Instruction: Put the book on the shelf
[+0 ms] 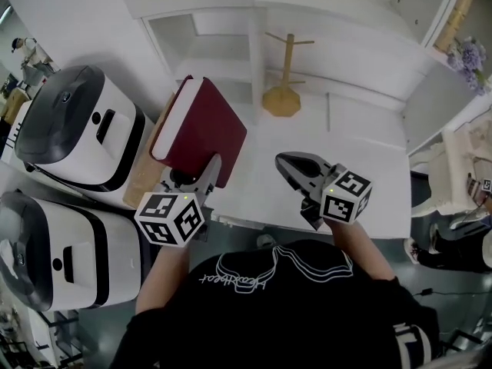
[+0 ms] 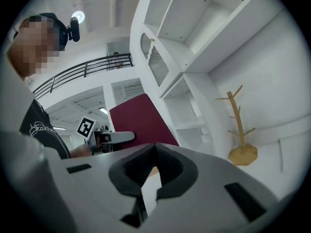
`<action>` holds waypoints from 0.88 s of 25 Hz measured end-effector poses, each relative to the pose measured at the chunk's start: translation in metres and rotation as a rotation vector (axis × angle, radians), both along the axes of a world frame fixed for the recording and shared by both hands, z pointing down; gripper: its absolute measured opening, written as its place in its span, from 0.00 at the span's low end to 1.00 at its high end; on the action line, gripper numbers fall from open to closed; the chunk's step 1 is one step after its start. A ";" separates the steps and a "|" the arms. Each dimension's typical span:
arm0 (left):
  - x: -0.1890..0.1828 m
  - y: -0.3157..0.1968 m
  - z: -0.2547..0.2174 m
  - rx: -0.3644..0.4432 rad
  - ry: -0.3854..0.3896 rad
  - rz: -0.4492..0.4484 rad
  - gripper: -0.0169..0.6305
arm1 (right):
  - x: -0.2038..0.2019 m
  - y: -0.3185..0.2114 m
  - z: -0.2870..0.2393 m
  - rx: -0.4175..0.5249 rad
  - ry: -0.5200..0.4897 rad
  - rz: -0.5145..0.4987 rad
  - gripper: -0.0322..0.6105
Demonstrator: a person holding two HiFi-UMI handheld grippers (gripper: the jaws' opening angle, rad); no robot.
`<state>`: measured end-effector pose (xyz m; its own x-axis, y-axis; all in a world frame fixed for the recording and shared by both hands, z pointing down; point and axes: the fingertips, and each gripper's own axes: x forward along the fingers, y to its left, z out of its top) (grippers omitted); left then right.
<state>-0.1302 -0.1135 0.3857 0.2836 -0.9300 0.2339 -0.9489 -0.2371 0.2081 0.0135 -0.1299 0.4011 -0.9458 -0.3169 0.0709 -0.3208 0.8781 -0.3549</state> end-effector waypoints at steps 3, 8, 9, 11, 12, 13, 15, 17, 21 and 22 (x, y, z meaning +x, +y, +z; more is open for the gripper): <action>-0.006 -0.022 -0.006 0.013 -0.022 -0.026 0.35 | 0.000 -0.020 0.000 -0.002 -0.007 -0.013 0.06; -0.013 -0.052 -0.015 0.025 -0.046 -0.067 0.35 | 0.001 -0.048 -0.002 -0.002 -0.016 -0.034 0.06; -0.014 -0.057 -0.016 0.027 -0.051 -0.075 0.35 | 0.001 -0.053 -0.003 -0.001 -0.019 -0.037 0.06; -0.018 -0.066 -0.019 0.029 -0.060 -0.090 0.35 | 0.001 -0.061 -0.006 0.002 -0.025 -0.041 0.06; -0.021 -0.070 -0.020 0.032 -0.065 -0.098 0.35 | 0.001 -0.065 -0.007 0.004 -0.029 -0.043 0.06; -0.024 -0.075 -0.022 0.036 -0.069 -0.107 0.35 | 0.001 -0.068 -0.007 0.006 -0.032 -0.045 0.06; -0.029 -0.083 -0.025 0.045 -0.071 -0.122 0.35 | 0.001 -0.072 -0.008 0.012 -0.034 -0.048 0.06; -0.034 -0.090 -0.028 0.054 -0.073 -0.130 0.35 | -0.001 -0.075 -0.007 0.015 -0.028 -0.050 0.06; -0.046 -0.109 -0.035 0.069 -0.087 -0.138 0.35 | -0.008 -0.084 -0.006 0.016 -0.018 -0.045 0.06; -0.049 -0.113 -0.035 0.070 -0.088 -0.139 0.35 | -0.010 -0.086 -0.007 0.016 -0.016 -0.042 0.06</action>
<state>-0.1796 -0.2262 0.3503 0.1328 -0.9736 0.1855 -0.9873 -0.1135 0.1109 0.0033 -0.2155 0.3942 -0.9592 -0.2782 0.0513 -0.2784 0.8962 -0.3454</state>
